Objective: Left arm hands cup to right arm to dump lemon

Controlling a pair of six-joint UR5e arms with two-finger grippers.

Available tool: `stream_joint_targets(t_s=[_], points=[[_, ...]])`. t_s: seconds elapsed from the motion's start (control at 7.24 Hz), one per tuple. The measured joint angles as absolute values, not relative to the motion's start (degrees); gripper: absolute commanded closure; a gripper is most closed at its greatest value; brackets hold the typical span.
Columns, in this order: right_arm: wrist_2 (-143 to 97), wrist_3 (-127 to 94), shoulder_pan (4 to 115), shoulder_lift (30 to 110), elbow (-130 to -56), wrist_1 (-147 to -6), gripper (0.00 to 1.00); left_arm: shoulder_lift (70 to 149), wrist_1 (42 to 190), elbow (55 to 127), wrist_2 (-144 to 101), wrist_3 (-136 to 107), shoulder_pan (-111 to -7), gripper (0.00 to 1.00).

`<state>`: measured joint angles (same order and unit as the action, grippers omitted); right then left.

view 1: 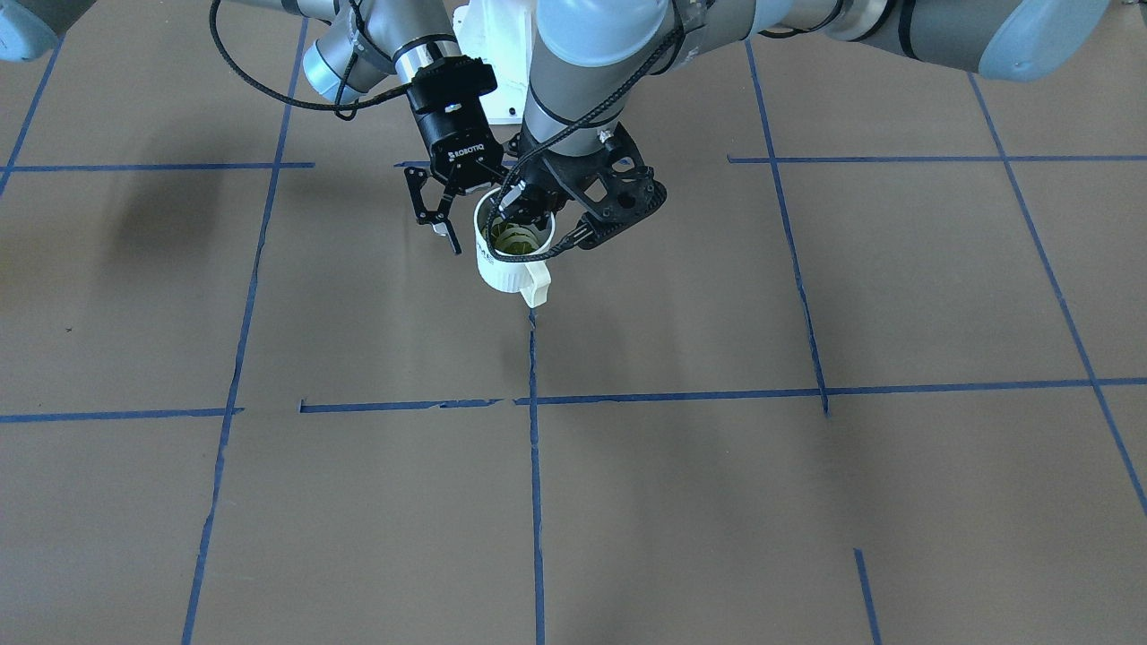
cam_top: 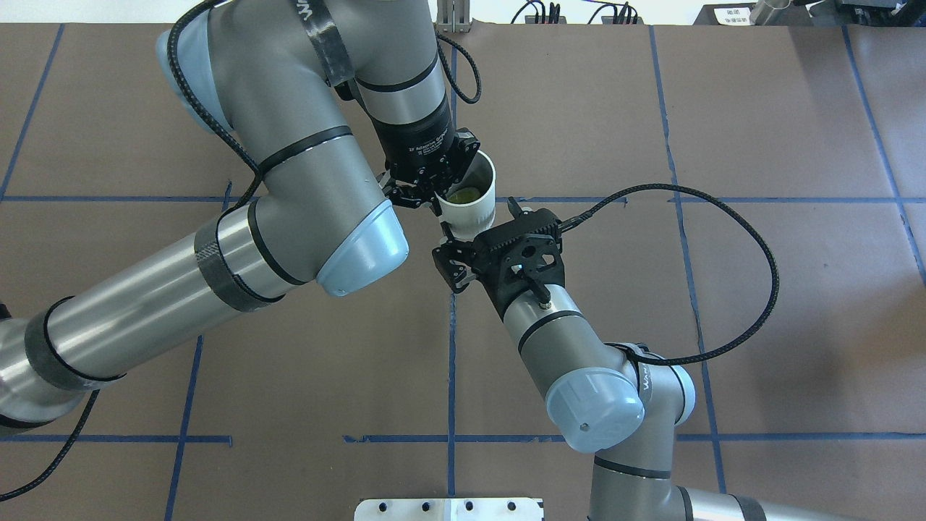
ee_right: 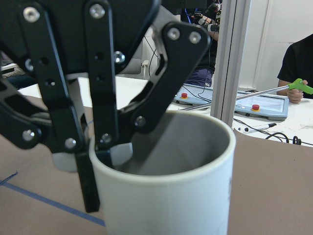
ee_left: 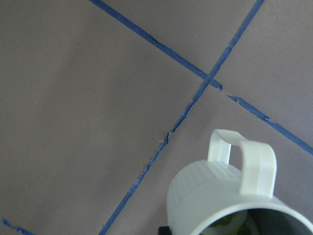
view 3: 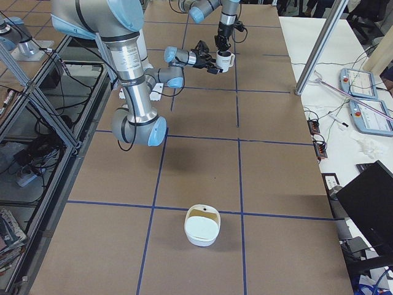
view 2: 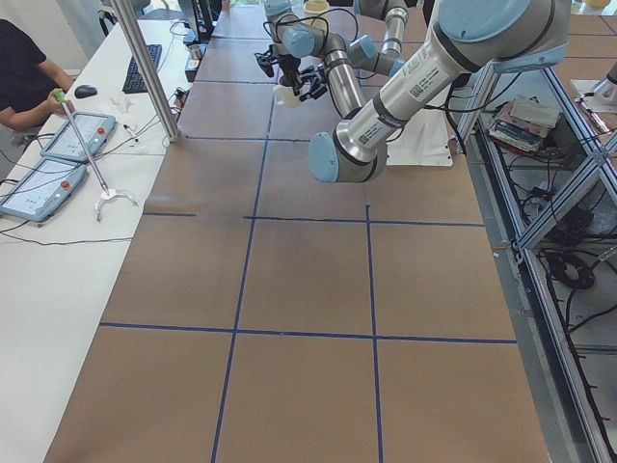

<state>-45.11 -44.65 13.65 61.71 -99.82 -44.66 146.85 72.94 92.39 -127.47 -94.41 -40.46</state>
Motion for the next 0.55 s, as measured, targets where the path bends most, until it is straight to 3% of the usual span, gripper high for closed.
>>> stream_joint_targets(t_s=[0.55], points=[[-42.1,-44.6,12.1,61.6,-99.6,-44.7,0.0,146.9,73.0,93.7,-127.4,-95.9,-39.0,0.97]])
